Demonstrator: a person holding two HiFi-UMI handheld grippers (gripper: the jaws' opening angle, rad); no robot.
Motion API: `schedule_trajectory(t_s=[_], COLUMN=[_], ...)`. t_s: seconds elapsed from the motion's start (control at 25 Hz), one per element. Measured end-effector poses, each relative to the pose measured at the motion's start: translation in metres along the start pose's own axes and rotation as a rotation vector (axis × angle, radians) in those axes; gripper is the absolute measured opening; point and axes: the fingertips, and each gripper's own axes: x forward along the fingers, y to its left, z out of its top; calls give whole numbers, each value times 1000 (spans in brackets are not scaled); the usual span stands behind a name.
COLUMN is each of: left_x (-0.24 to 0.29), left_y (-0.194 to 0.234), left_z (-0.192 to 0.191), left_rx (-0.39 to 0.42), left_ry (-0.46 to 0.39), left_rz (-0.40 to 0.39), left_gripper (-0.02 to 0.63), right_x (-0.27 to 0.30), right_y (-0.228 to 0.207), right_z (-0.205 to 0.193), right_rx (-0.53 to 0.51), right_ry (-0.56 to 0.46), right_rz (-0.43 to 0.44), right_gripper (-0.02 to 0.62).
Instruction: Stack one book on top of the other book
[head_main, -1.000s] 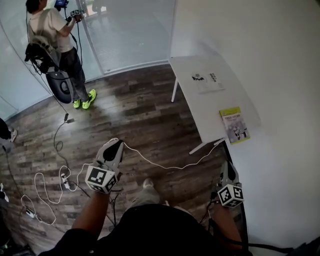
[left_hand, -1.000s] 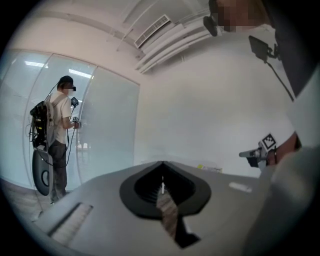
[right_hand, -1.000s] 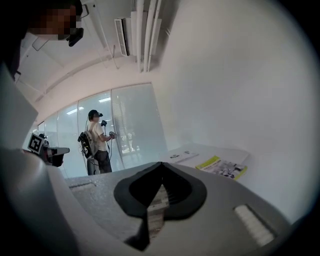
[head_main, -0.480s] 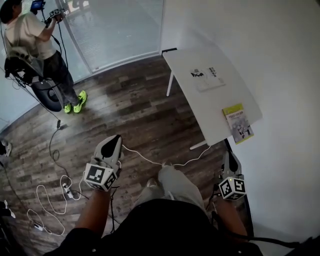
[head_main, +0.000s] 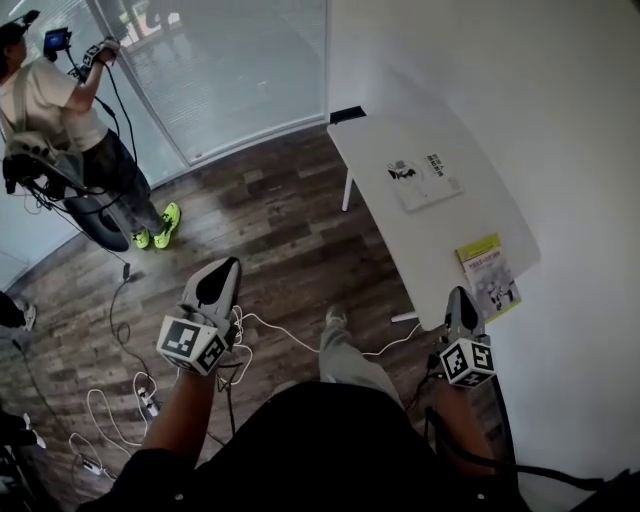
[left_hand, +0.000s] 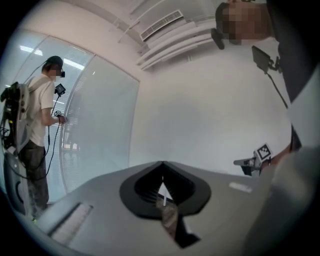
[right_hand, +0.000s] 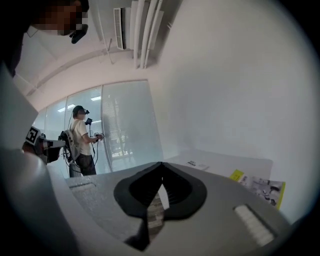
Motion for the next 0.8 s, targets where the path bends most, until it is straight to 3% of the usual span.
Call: schedule_trajectory(t_s=[0.36,0.6,0.8], left_x=[118,175,215], left_y=[15,30,35], left_z=[30,44,48], left_rx=[32,43,33], left_ry=[16,12,8], left_rz=[-91,-98,-88], left_gripper=[5,5,6], right_x=[93,143,182], right_y=[-29,-58,-67], right_z=[18,32,50], right_rx=[-15,-1,-8], right_ry=[24,40,15], right_rz=[-42,-74,-50], right_gripper=[2,2,2])
